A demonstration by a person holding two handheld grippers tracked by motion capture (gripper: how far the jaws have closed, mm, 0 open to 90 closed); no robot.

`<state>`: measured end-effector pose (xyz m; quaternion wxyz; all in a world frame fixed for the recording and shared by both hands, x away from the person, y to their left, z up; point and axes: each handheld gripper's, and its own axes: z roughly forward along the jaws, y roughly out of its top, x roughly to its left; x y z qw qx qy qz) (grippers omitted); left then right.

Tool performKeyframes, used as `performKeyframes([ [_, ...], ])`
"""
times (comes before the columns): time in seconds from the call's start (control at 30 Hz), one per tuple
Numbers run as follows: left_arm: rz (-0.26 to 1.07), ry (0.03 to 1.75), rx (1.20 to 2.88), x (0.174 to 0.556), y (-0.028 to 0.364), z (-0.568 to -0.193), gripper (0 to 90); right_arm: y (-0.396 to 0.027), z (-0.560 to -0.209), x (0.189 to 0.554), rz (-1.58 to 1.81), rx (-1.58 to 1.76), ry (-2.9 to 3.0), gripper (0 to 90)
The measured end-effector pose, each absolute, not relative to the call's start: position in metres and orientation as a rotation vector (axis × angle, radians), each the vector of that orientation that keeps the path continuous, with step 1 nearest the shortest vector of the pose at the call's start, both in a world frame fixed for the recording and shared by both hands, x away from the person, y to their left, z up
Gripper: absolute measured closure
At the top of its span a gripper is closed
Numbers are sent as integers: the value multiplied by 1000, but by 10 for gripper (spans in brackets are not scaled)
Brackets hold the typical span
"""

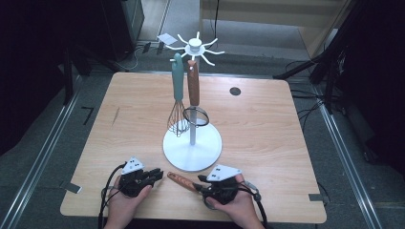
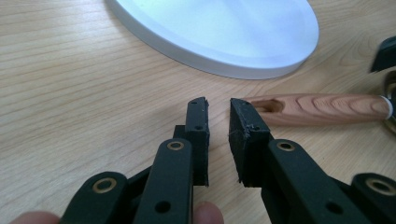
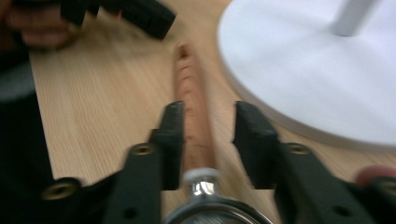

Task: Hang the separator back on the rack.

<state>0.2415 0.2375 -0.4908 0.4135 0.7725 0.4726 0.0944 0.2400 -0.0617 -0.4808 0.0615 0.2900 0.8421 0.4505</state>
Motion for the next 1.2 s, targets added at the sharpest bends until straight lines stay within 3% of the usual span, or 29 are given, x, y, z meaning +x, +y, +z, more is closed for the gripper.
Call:
performKeyframes([
  [0.1,238,1187,1949,243,235,-491,799,-81,-479,238,1430,1027,2483,851],
  [0.2,236,1190,1950,243,234,-491,803,-95,-481,232,1405,1076,2520,900],
  [0.4,230,1206,1931,246,232,-491,804,-106,-494,218,1269,1098,2618,900],
  [0.67,211,1193,1946,247,227,-491,809,-116,-498,229,1214,1163,2557,900],
  [1.2,189,1142,1995,239,211,-493,820,-121,-501,248,1220,1150,2460,782],
])
